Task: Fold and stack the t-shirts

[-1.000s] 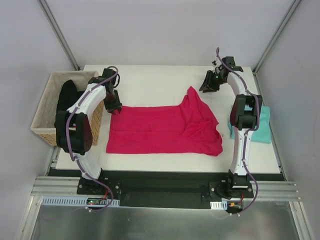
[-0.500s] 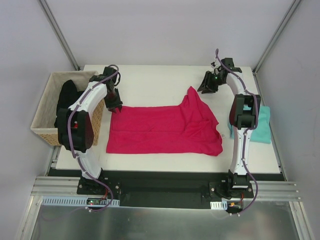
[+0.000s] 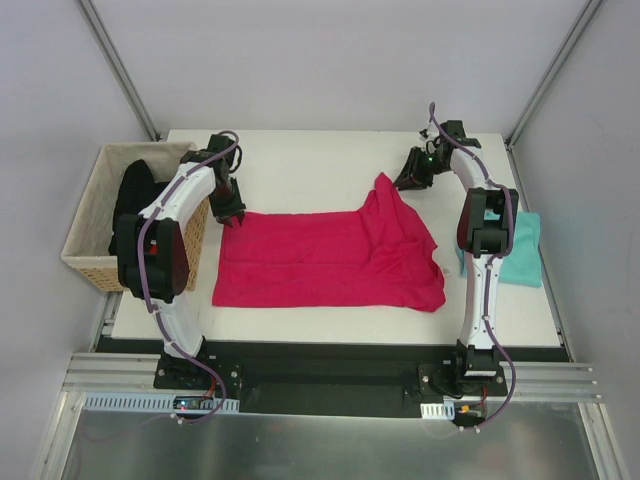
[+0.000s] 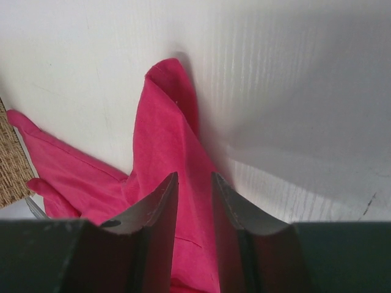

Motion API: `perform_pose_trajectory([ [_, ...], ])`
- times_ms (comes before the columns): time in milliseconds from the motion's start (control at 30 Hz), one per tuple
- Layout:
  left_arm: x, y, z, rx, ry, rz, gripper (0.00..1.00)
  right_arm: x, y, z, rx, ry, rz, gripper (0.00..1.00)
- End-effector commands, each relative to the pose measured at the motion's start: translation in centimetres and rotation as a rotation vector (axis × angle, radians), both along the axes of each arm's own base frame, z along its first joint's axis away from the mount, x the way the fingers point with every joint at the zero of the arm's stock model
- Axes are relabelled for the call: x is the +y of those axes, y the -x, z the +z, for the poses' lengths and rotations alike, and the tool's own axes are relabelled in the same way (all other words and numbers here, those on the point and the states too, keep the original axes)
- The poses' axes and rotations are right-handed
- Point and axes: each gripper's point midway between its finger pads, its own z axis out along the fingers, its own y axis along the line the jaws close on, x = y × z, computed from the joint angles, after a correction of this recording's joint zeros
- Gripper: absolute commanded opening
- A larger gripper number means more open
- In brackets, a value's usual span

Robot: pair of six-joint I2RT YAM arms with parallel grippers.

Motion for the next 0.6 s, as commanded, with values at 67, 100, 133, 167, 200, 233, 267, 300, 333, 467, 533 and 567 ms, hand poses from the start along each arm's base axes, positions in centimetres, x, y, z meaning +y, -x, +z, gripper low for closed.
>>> perform_pose_trajectory([
  [67, 0.3, -0.2, 0.6, -0.001, -0.017, 0.000, 0.25, 1.0, -0.4, 0.9, -0.020, -0.037, 0.020, 0.33],
  [100, 0.4, -0.2, 0.6, 0.001, -0.019, 0.000, 0.25, 1.2, -0.3, 0.8, -0.019, -0.040, 0.025, 0.34],
  [133, 0.4, -0.2, 0.6, 0.001, -0.019, 0.000, 0.25, 1.2, -0.3, 0.8, -0.017, -0.040, 0.025, 0.34],
  [167, 0.4, -0.2, 0.6, 0.000, -0.020, 0.001, 0.25, 1.3, -0.3, 0.8, -0.016, -0.041, 0.027, 0.33],
  [200, 0.4, -0.2, 0.5, 0.002, -0.021, 0.001, 0.25, 1.4, -0.2, 0.6, -0.010, -0.040, 0.030, 0.33],
  [233, 0.4, -0.2, 0.6, 0.001, -0.020, 0.001, 0.25, 1.4, -0.2, 0.5, -0.009, -0.041, 0.029, 0.30],
  [267, 0.4, -0.1, 0.4, 0.005, -0.021, 0.000, 0.25, 1.6, -0.1, 0.5, -0.006, -0.043, 0.032, 0.29],
  [300, 0.5, -0.2, 0.5, 0.002, -0.021, 0.002, 0.25, 1.5, -0.1, 0.4, -0.002, -0.043, 0.029, 0.28],
  [333, 0.5, -0.2, 0.5, 0.004, -0.021, 0.002, 0.25, 1.6, 0.0, 0.3, 0.002, -0.043, 0.032, 0.22],
  [467, 0.6, -0.1, 0.5, 0.003, -0.024, 0.003, 0.25, 1.4, 0.0, 0.1, 0.008, -0.033, 0.026, 0.03],
  [533, 0.6, -0.1, 0.4, 0.005, -0.023, 0.002, 0.25, 1.1, 0.0, 0.2, 0.005, -0.013, 0.015, 0.01],
  [567, 0.6, -0.1, 0.4, 0.005, -0.023, 0.004, 0.25, 1.0, -0.1, 0.3, -0.001, -0.006, 0.012, 0.01],
])
